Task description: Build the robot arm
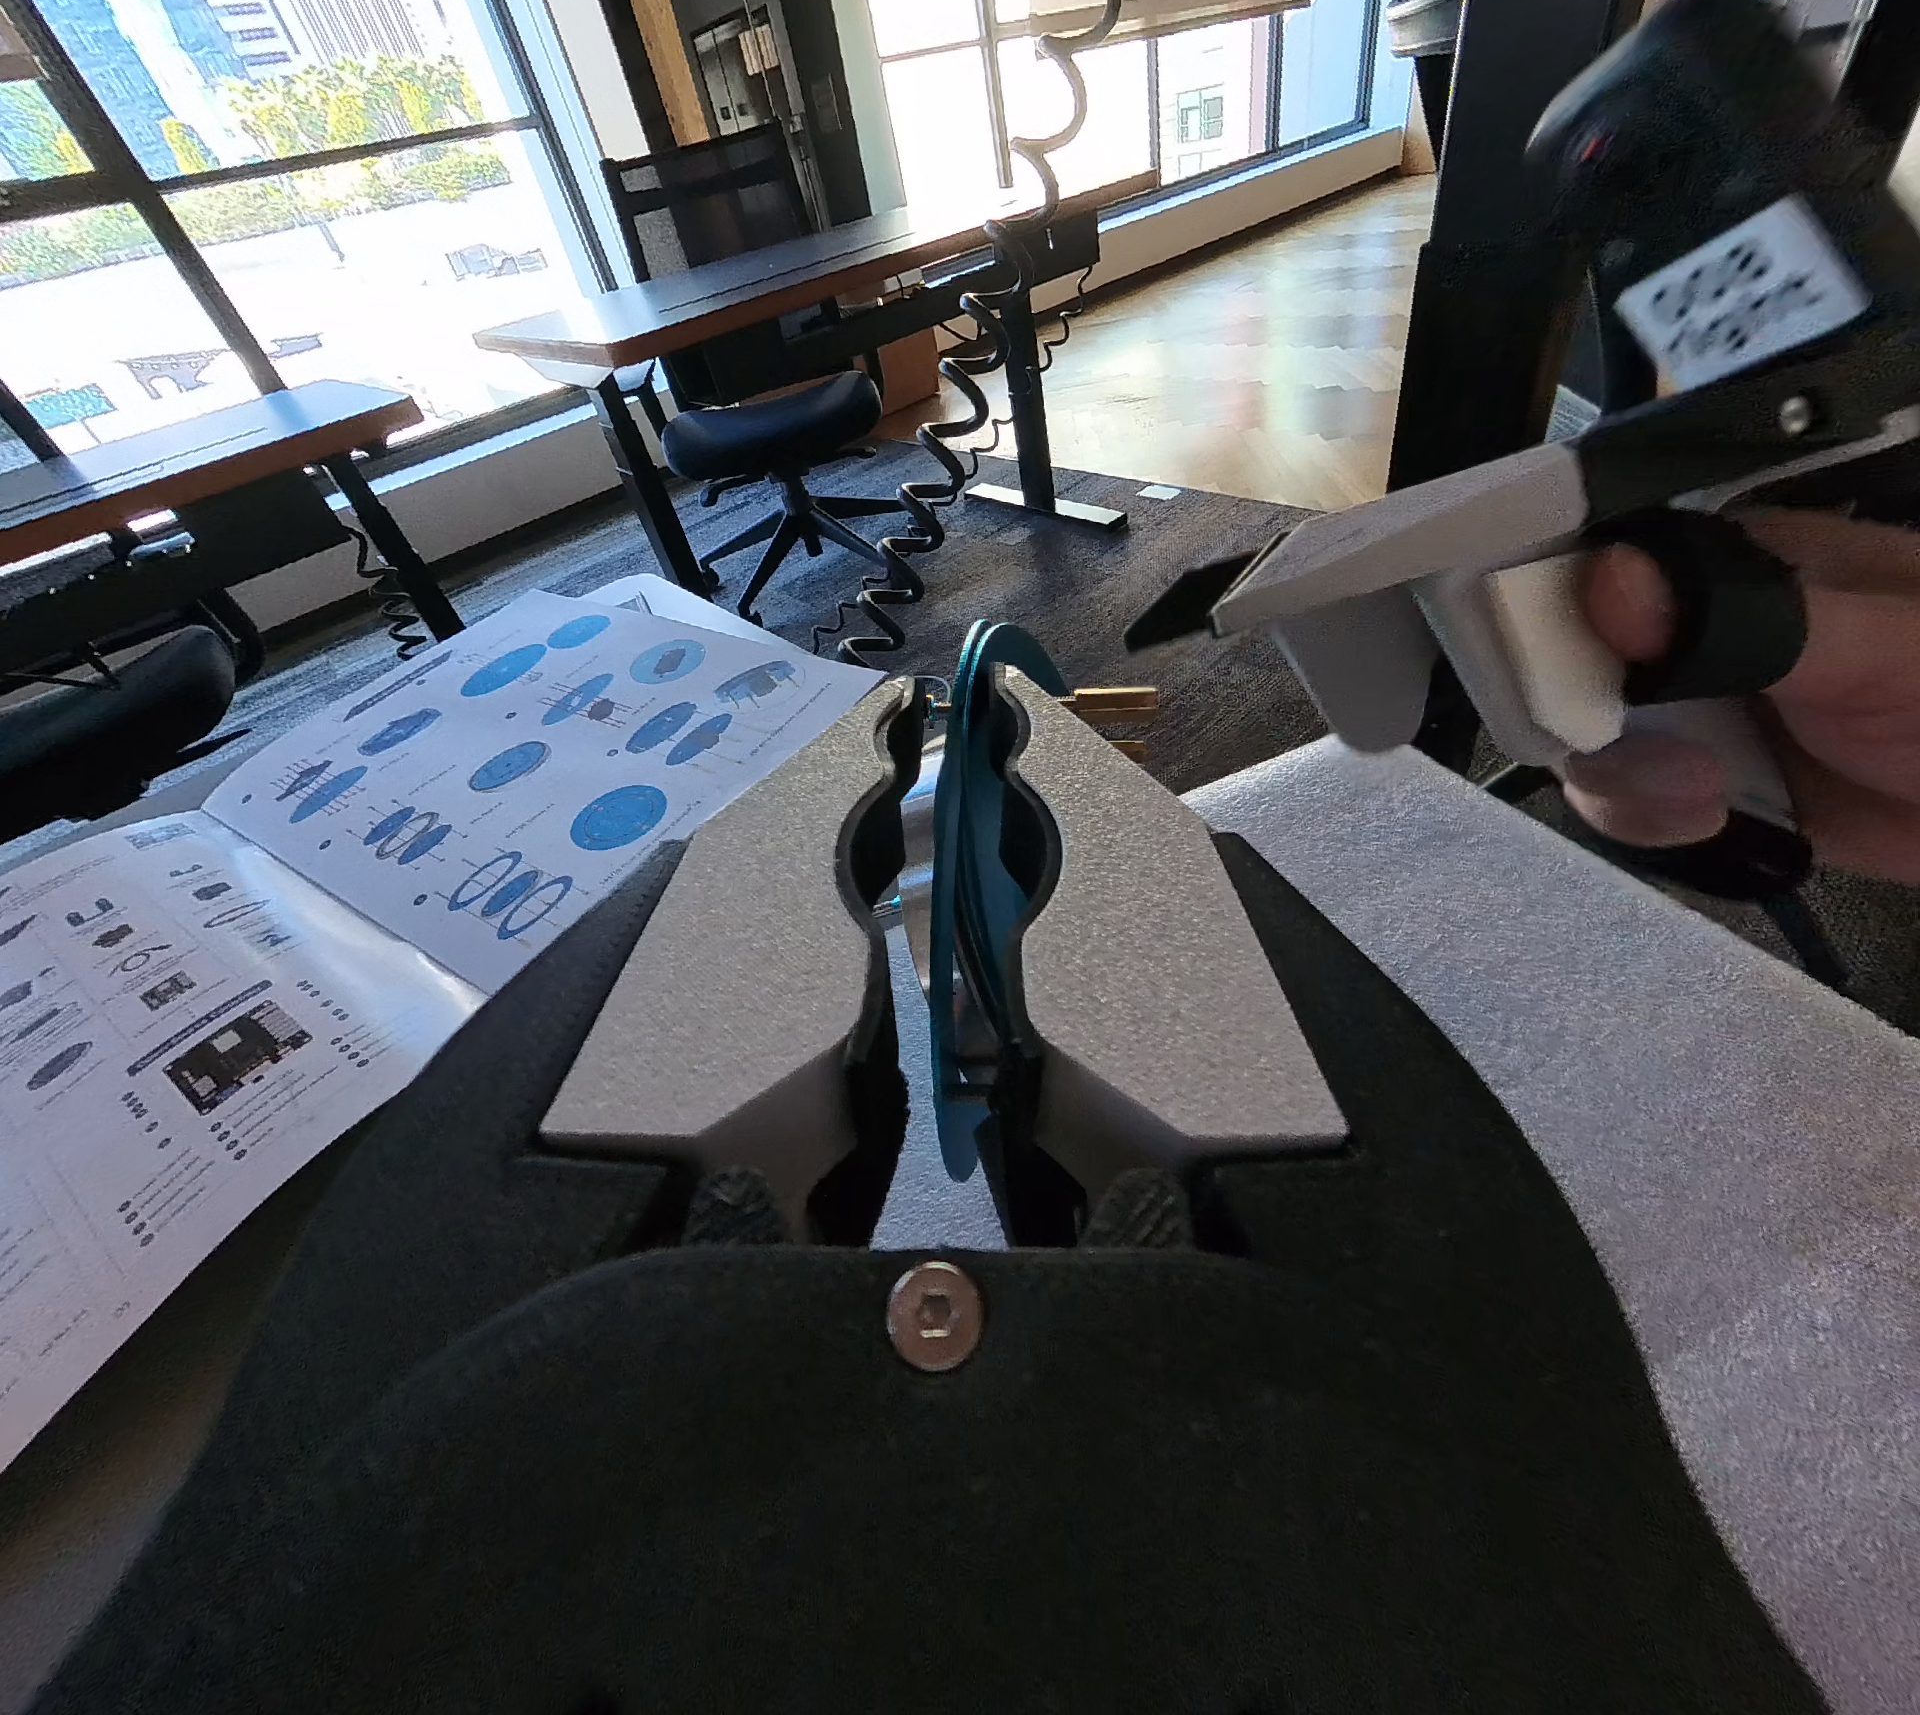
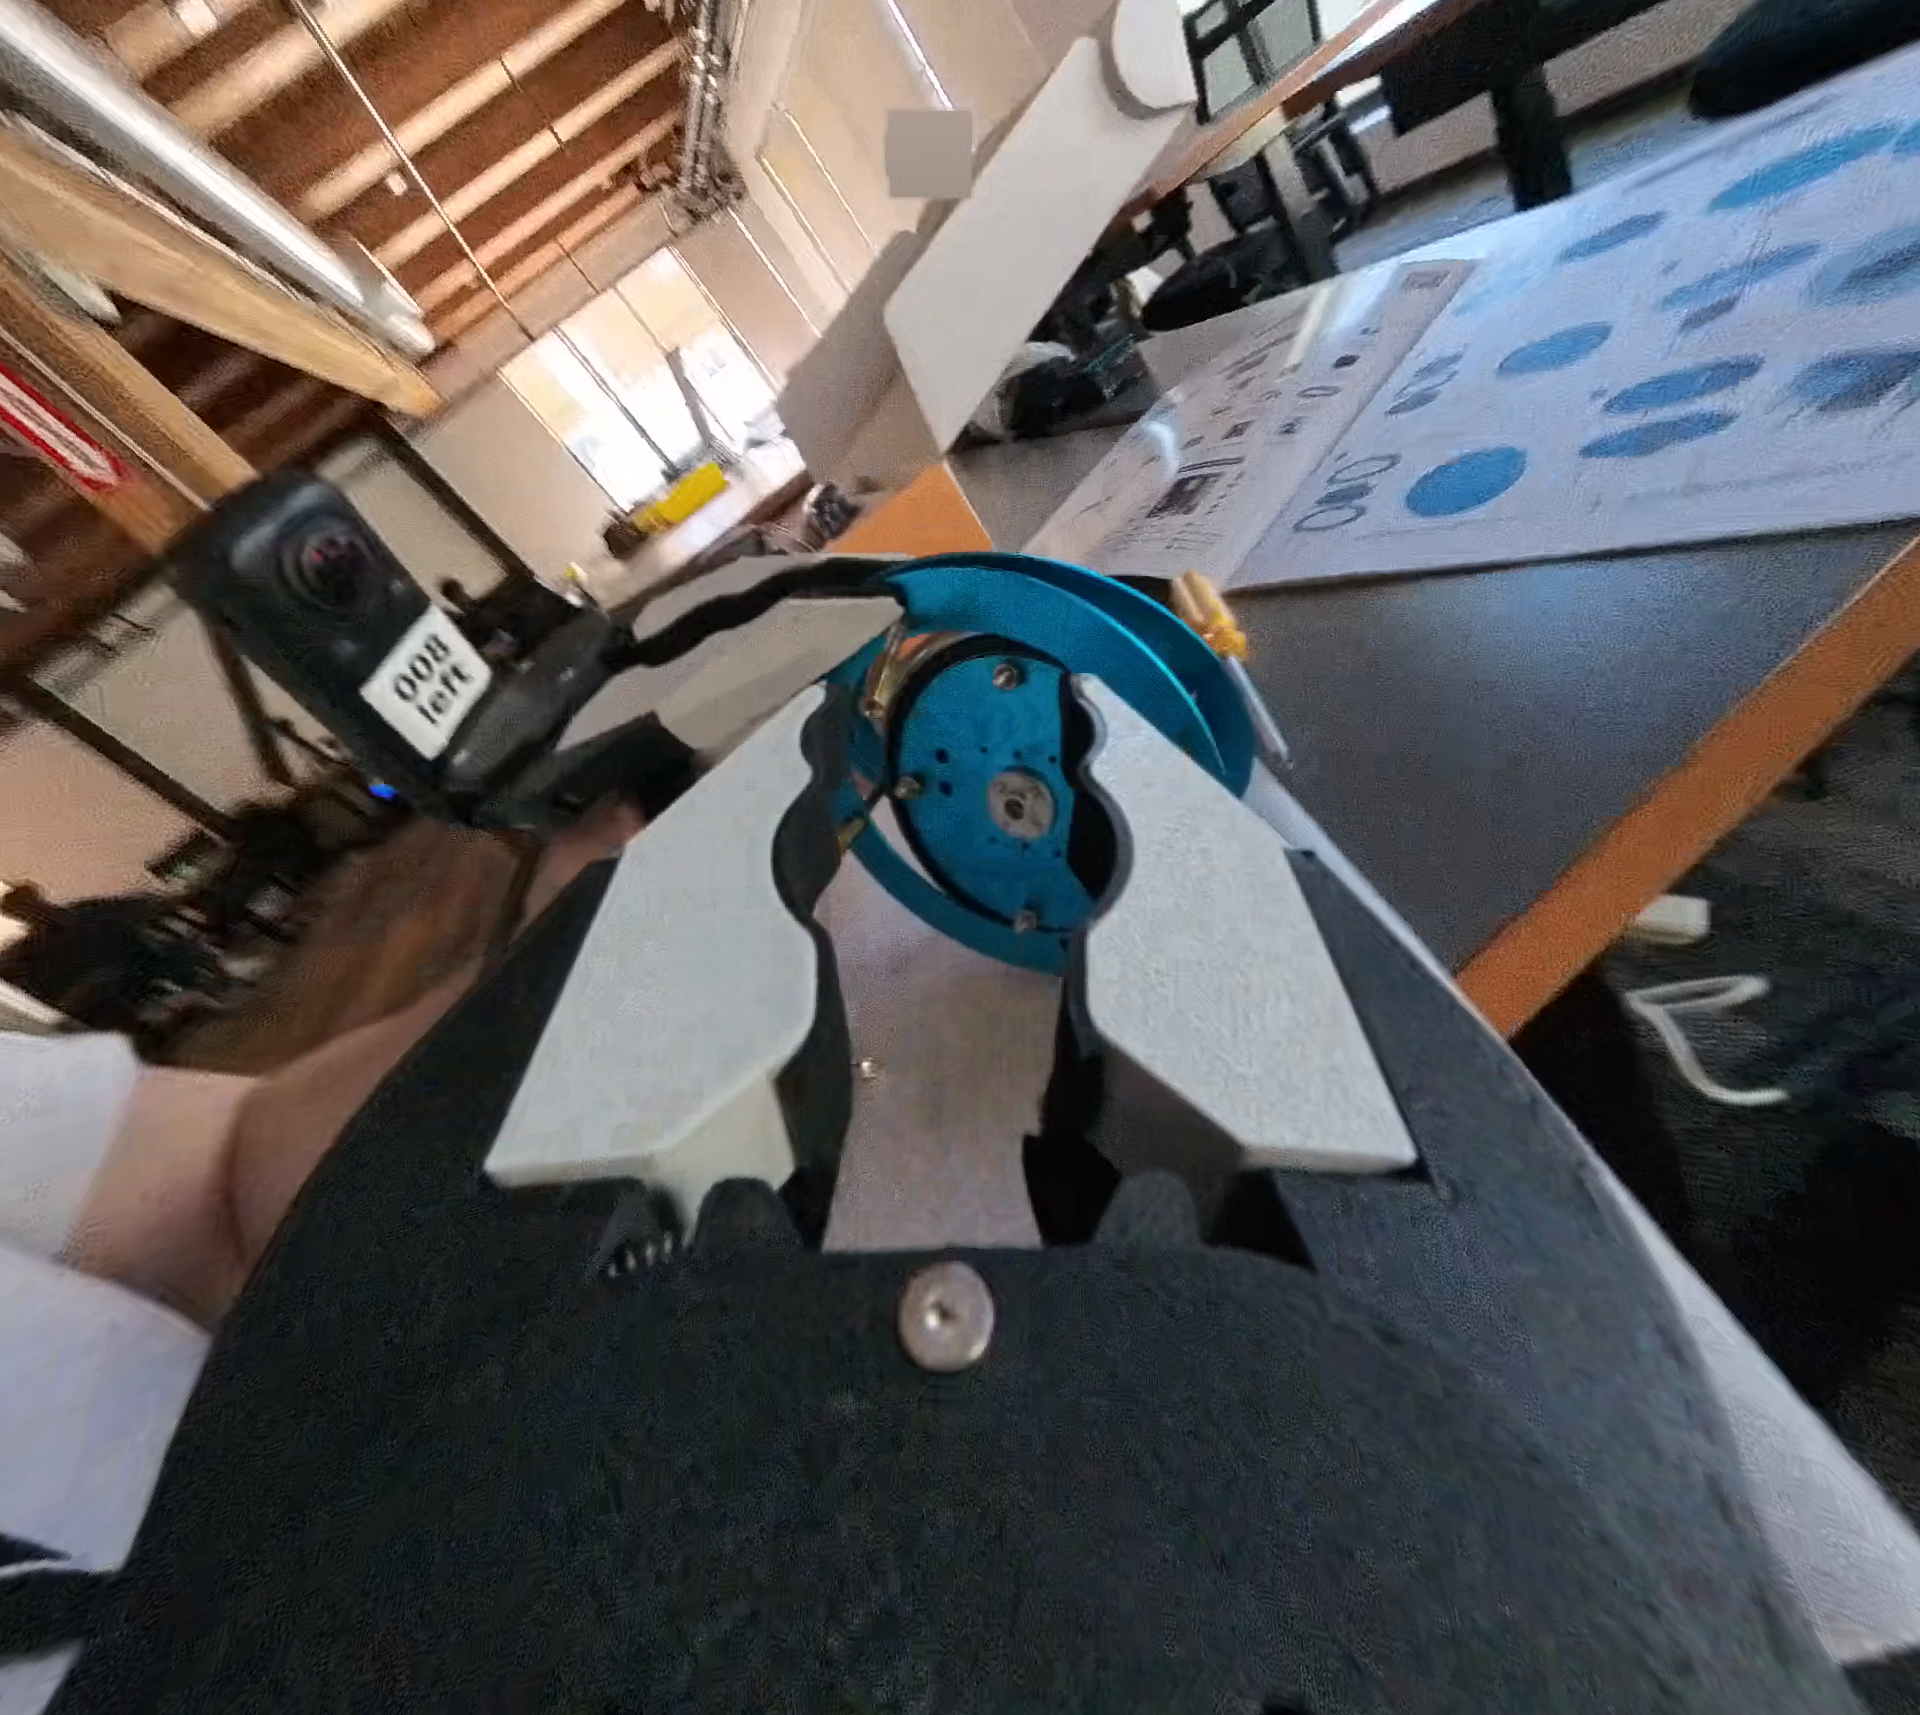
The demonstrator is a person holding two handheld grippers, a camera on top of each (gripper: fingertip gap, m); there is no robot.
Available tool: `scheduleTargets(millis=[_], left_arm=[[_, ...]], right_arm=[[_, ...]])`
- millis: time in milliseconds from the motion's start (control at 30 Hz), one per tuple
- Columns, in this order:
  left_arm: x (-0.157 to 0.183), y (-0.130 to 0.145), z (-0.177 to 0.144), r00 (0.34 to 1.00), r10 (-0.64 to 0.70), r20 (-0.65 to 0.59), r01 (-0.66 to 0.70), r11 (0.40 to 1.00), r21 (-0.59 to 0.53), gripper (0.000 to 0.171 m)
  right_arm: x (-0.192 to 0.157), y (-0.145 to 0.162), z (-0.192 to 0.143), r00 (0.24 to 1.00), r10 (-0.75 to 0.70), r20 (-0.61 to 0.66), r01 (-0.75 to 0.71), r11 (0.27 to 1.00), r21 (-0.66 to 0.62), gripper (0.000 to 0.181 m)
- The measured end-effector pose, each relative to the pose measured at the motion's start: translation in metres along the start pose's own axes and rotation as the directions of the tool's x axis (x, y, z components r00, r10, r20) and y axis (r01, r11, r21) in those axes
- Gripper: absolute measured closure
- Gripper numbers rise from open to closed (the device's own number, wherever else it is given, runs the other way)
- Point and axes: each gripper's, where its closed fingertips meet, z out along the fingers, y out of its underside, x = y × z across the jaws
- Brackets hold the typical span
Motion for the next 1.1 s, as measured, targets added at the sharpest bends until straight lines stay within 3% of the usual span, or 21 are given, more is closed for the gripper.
scheduleTargets(millis=[67,167,200,267,400,567,700,800,900,1033,1067,1100], left_arm=[[0.001,0.000,0.001,1.000,0.011,0.005,-0.011,1.000,-0.002,0.162],[0.002,0.000,0.002,1.000,0.023,0.017,-0.023,1.000,-0.005,0.162],[0.002,0.000,0.002,0.999,0.025,0.023,-0.024,1.000,-0.008,0.162],[0.002,0.000,0.002,0.999,0.024,0.027,-0.024,1.000,-0.010,0.162],[0.003,0.000,0.002,0.999,0.025,0.035,-0.025,1.000,-0.010,0.162],[0.002,0.000,0.003,0.997,0.049,0.064,-0.047,0.999,-0.022,0.162],[0.001,0.000,0.001,0.994,0.069,0.088,-0.068,0.997,-0.020,0.162],[0.003,0.000,0.001,0.994,0.073,0.082,-0.072,0.997,-0.011,0.162],[0.005,-0.001,0.002,0.994,0.081,0.078,-0.081,0.997,-0.006,0.162],[0.005,-0.001,0.001,0.993,0.086,0.076,-0.086,0.996,0.002,0.162],[0.005,-0.001,0.001,0.993,0.085,0.076,-0.086,0.996,0.002,0.162],[0.004,-0.001,0.001,0.993,0.085,0.078,-0.086,0.996,0.001,0.162]], right_arm=[[-0.010,-0.004,0.002,0.976,-0.206,-0.069,0.202,0.977,-0.067,0.142],[-0.018,0.005,0.012,0.859,-0.488,-0.154,0.444,0.860,-0.250,0.143],[-0.017,0.008,0.014,0.822,-0.539,-0.186,0.476,0.828,-0.295,0.153],[-0.013,0.006,0.015,0.792,-0.558,-0.249,0.480,0.820,-0.311,0.174],[-0.007,0.007,0.016,0.798,-0.538,-0.270,0.447,0.831,-0.332,0.169],[-0.009,0.009,0.018,0.809,-0.512,-0.288,0.412,0.844,-0.343,0.177],[-0.011,0.011,0.020,0.938,-0.207,-0.280,0.145,0.963,-0.226,0.177],[-0.013,0.010,0.019,0.965,0.216,-0.148,-0.233,0.967,-0.108,0.177],[-0.015,0.008,0.017,0.789,0.612,0.054,-0.608,0.790,-0.081,0.178],[-0.017,0.009,0.018,0.512,0.831,0.216,-0.835,0.541,-0.101,0.177],[-0.017,0.009,0.018,0.490,0.840,0.234,-0.845,0.523,-0.107,0.177],[-0.016,0.008,0.019,0.529,0.816,0.234,-0.822,0.561,-0.096,0.177]])
